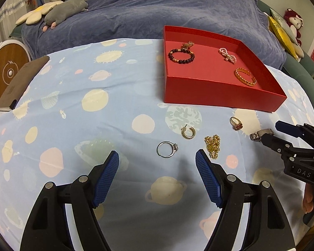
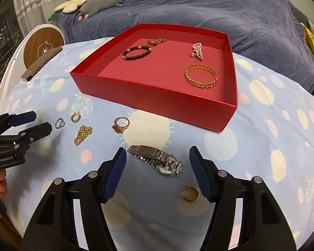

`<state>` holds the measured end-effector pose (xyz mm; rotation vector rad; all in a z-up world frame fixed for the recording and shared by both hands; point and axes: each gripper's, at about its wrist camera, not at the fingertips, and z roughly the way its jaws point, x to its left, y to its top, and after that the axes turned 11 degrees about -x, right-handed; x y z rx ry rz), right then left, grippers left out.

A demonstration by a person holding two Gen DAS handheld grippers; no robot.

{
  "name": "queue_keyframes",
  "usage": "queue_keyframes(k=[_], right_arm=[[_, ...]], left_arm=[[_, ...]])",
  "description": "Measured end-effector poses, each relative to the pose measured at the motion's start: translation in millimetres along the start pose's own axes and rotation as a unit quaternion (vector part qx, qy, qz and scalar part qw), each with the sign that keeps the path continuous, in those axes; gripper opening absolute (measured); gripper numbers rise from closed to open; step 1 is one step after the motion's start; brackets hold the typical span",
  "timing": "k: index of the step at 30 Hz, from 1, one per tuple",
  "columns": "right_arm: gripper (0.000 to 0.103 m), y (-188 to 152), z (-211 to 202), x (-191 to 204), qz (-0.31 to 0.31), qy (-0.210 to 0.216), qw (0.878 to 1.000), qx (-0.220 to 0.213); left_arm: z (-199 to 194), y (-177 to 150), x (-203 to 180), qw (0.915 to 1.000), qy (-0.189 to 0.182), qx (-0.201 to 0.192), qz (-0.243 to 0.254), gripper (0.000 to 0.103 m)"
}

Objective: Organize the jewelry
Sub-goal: 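Grasp the silver watch with the right gripper while the left grasps the silver ring, then lift the silver watch with the right gripper while the left holds the ring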

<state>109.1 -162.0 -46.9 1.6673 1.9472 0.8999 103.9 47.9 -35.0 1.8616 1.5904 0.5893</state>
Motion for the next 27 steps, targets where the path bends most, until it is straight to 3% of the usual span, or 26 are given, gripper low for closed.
queue_keyframes(k=[8, 10, 12, 22, 24, 27], right_arm=[[0.025, -6, 2, -2, 0.006, -0.001, 1.000, 0.019], [0.025, -7, 0, -5, 0.016, -0.001, 1.000, 0.022], [0.014, -7, -3, -6, 0.019, 0.002, 1.000, 0.022], [0.009, -13, -12, -15, 0.054, 0.008, 0.998, 0.037], [0.009, -14, -14, -16, 0.057, 0.008, 0.998, 0.037], [0.009, -14, -18, -19, 0.061, 0.009, 0.998, 0.034]], left_arm=[[8, -4, -1, 0.9999, 0.003, 0.002, 0.012, 0.073], [12, -5, -2, 0.9999, 0.008, 0.003, 0.014, 0.071], [16, -6, -2, 0.9998, 0.010, 0.005, 0.017, 0.065], [25, -5, -11, 0.9990, 0.011, -0.014, 0.041, 0.047], [25, -4, -15, 0.9987, 0.003, -0.018, 0.047, 0.031], [24, -4, -21, 0.9982, -0.008, -0.017, 0.057, 0.021]])
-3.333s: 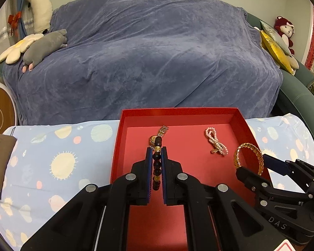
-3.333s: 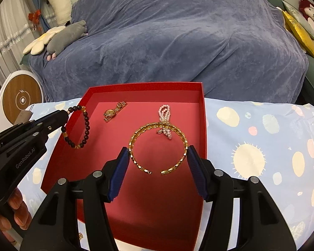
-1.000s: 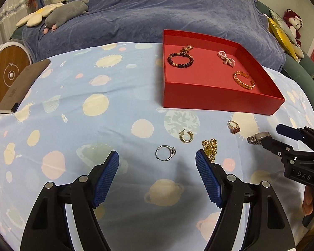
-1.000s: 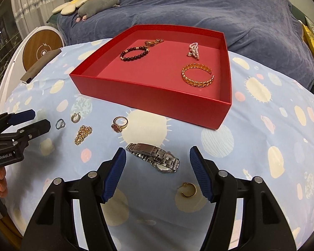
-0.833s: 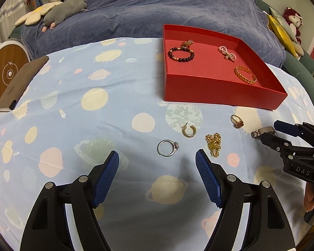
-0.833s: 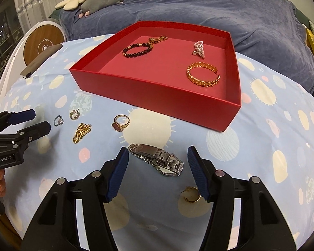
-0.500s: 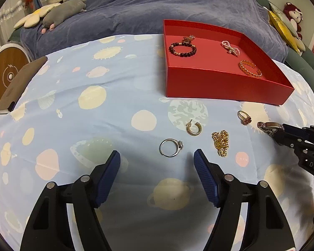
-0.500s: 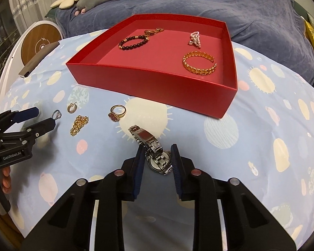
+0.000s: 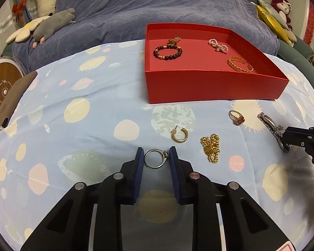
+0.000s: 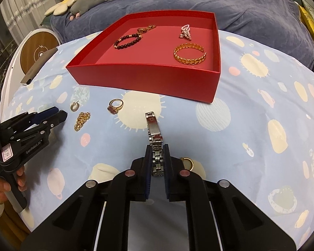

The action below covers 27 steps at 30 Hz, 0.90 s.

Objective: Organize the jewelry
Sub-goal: 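Lift the silver watch with the right gripper while the left holds the ring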

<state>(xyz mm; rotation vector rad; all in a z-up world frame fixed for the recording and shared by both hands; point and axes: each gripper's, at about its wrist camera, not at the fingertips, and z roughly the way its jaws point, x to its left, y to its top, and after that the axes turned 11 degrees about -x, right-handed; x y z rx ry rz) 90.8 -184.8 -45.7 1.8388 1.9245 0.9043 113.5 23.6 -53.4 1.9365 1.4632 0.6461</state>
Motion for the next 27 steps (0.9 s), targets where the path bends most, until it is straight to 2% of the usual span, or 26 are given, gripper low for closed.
queue_keyframes(k=[4, 10, 27], right_arm=[[0.009, 1, -3, -1, 0.003, 0.000, 1.000, -0.002], [0.009, 3, -10, 0, 0.005, 0.003, 1.000, -0.008], [0.009, 26, -47, 0, 0.026, 0.012, 0.998, -0.056]], left_arm=[[-1, 0, -3, 1.0000, -0.005, 0.001, 0.000, 0.021], [-6, -1, 1, 0.9993, -0.025, 0.008, -0.028, 0.021], [-34, 18, -1, 0.9973, -0.046, -0.012, -0.057, 0.021]])
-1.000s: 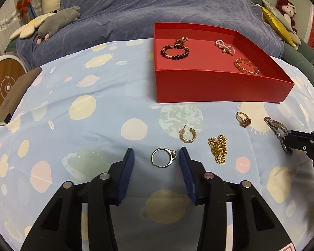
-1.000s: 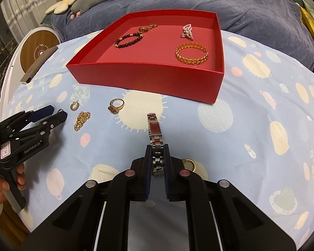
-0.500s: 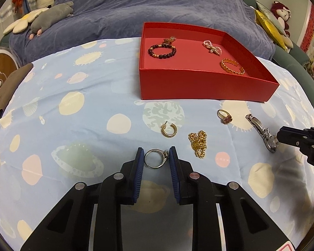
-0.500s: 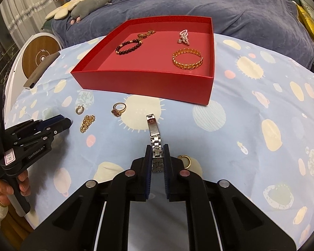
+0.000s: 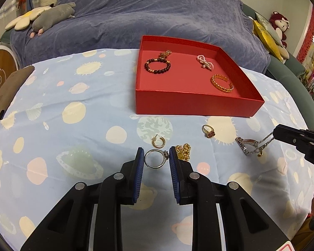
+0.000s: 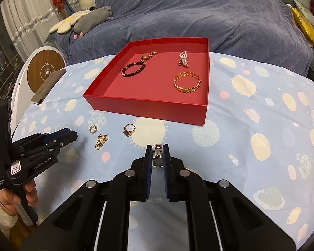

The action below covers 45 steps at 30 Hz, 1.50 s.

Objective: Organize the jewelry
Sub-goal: 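Lift the silver watch with the right gripper while the left holds the ring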

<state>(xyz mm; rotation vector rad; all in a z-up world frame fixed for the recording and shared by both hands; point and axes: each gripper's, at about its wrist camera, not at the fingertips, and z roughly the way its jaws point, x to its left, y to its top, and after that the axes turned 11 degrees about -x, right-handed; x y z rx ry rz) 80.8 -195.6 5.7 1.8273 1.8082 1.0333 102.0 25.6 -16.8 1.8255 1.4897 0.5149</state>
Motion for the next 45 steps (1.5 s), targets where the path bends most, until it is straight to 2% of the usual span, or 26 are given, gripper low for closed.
queue_keyframes(k=[5, 6, 11, 14, 17, 19, 20, 21, 27, 31, 32, 33, 34, 39, 45], right_arm=[[0.007, 15, -12, 2, 0.007, 0.002, 1.000, -0.023], [0.000, 19, -15, 2, 0.009, 0.004, 1.000, -0.028], [0.000, 41, -31, 0, 0.019, 0.000, 0.998, -0.062], [0.000, 45, -26, -3, 0.022, 0.006, 0.999, -0.048], [0.006, 34, -13, -5, 0.024, 0.004, 0.999, -0.021], [0.022, 20, 1, -5, 0.019, 0.000, 1.000, 0.009], [0.036, 11, 10, -4, 0.016, -0.005, 1.000, 0.024], [0.037, 4, 16, -2, 0.010, -0.009, 0.999, 0.034], [0.036, -22, 48, 11, -0.038, -0.032, 0.997, 0.064], [0.036, -29, 61, 6, -0.041, -0.034, 0.996, 0.074], [0.033, -30, 63, 6, -0.043, -0.037, 0.996, 0.075], [0.025, -30, 62, 6, -0.048, -0.040, 0.996, 0.070], [0.023, -29, 62, 7, -0.051, -0.040, 0.995, 0.071], [0.022, -22, 54, 9, -0.044, -0.036, 0.997, 0.058], [0.022, -1, 30, 11, -0.025, -0.024, 0.999, 0.021]], left_arm=[[-5, 7, -5, 1.0000, -0.005, -0.007, -0.001, 0.021], [-6, 9, -6, 0.9999, -0.006, -0.009, -0.002, 0.021], [-13, 18, -12, 0.9997, -0.011, -0.020, -0.006, 0.021], [-18, 21, -18, 0.9996, -0.013, -0.026, -0.002, 0.021], [-19, 19, -19, 0.9996, -0.011, -0.025, 0.004, 0.021], [-16, 15, -17, 0.9998, -0.008, -0.020, 0.004, 0.021], [-14, 14, -15, 0.9999, -0.006, -0.016, 0.002, 0.021], [-13, 13, -14, 0.9999, -0.005, -0.012, 0.000, 0.021], [-14, 14, -9, 0.9998, -0.006, -0.015, -0.006, 0.021], [-12, 12, -3, 0.9999, -0.003, -0.011, -0.007, 0.021], [-11, 10, 0, 0.9999, -0.002, -0.008, -0.010, 0.021], [-10, 10, 2, 0.9999, -0.001, -0.005, -0.013, 0.021], [-10, 9, 4, 0.9999, 0.000, -0.004, -0.014, 0.021], [-7, 6, 13, 0.9998, 0.006, -0.001, -0.017, 0.021], [-7, 6, 17, 0.9997, 0.010, 0.003, -0.023, 0.021]])
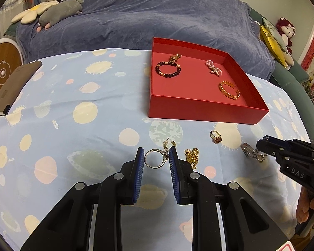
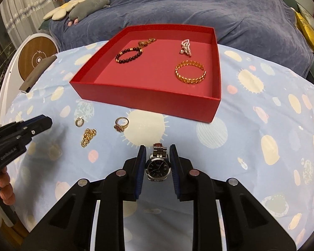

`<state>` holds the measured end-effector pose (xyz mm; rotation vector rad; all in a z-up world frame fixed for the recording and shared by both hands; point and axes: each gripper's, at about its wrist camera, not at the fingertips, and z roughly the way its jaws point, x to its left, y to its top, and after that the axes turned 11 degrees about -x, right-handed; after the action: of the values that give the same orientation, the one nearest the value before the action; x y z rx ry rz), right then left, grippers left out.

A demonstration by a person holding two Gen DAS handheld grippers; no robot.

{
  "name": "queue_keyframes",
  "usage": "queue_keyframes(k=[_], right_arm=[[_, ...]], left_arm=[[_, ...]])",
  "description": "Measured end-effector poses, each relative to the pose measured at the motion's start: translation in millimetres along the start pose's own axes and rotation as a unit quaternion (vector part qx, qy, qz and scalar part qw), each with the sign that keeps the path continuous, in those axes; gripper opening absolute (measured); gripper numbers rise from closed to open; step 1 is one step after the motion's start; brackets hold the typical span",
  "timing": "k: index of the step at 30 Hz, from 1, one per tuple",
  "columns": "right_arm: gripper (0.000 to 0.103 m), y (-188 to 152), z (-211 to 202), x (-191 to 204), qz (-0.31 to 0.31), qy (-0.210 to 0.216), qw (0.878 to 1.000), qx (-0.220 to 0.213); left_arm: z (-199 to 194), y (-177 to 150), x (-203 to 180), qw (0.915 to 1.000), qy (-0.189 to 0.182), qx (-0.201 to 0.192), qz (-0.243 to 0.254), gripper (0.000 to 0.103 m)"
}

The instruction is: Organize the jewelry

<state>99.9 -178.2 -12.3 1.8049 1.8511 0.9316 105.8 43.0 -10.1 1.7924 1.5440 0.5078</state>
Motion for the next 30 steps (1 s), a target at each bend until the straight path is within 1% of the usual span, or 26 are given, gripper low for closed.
queue_keyframes(k=[7, 8, 9, 13, 14, 16, 17, 18, 19, 20, 21, 23, 25, 26, 27, 28, 30], right_arm=[[0.021, 25, -25, 2, 0.018, 0.013, 0.999, -0.036], [0.012, 29, -27, 2, 0.021, 0.015, 0.999, -0.040], [0.000, 33, -30, 2, 0.023, 0.017, 0.999, -0.043], [0.000, 50, -41, 0, 0.025, 0.012, 0.997, -0.066], [0.000, 51, -41, -1, 0.026, 0.011, 0.997, -0.066], [0.000, 50, -36, -2, 0.031, 0.021, 0.998, -0.048], [0.003, 46, -34, -3, 0.035, 0.020, 0.998, -0.043], [0.012, 43, -29, -3, 0.034, 0.019, 0.999, -0.034], [0.023, 38, -23, -3, 0.032, 0.018, 0.999, -0.022], [0.045, 31, -18, -2, 0.032, 0.015, 0.999, -0.015], [0.049, 23, -12, 0, 0.029, 0.012, 0.999, -0.007], [0.049, 11, -1, 8, 0.018, 0.019, 0.999, 0.020], [0.045, 1, 4, 20, 0.008, 0.034, 0.999, 0.033], [0.041, -4, 6, 27, -0.003, 0.039, 0.999, 0.037], [0.034, -8, 8, 35, -0.018, 0.038, 0.998, 0.038], [0.031, -12, 12, 40, -0.032, 0.034, 0.998, 0.040], [0.030, -20, 22, 45, -0.051, 0.021, 0.997, 0.045]], left_arm=[[-6, 8, -8, 0.9999, -0.004, -0.011, 0.000, 0.021], [-7, 10, -9, 0.9999, -0.005, -0.013, 0.000, 0.021], [-8, 13, -10, 0.9999, -0.006, -0.015, -0.001, 0.021], [-14, 27, -15, 0.9994, -0.010, -0.031, -0.009, 0.021], [-15, 30, -16, 0.9993, -0.010, -0.034, -0.010, 0.021], [-17, 32, -18, 0.9991, -0.013, -0.037, -0.012, 0.021], [-18, 32, -19, 0.9991, -0.014, -0.037, -0.012, 0.021], [-18, 32, -19, 0.9992, -0.013, -0.037, -0.010, 0.021], [-18, 31, -19, 0.9992, -0.012, -0.037, -0.007, 0.021], [-17, 29, -19, 0.9993, -0.011, -0.035, -0.006, 0.021], [-16, 28, -19, 0.9994, -0.011, -0.033, -0.007, 0.021], [-14, 26, -18, 0.9996, -0.011, -0.026, -0.010, 0.021], [-12, 26, -17, 0.9996, -0.012, -0.023, -0.013, 0.021], [-13, 26, -17, 0.9995, -0.013, -0.024, -0.013, 0.021], [-13, 26, -17, 0.9995, -0.013, -0.025, -0.012, 0.021], [-14, 25, -17, 0.9995, -0.013, -0.026, -0.009, 0.021], [-13, 23, -15, 0.9996, -0.012, -0.024, -0.009, 0.021]])
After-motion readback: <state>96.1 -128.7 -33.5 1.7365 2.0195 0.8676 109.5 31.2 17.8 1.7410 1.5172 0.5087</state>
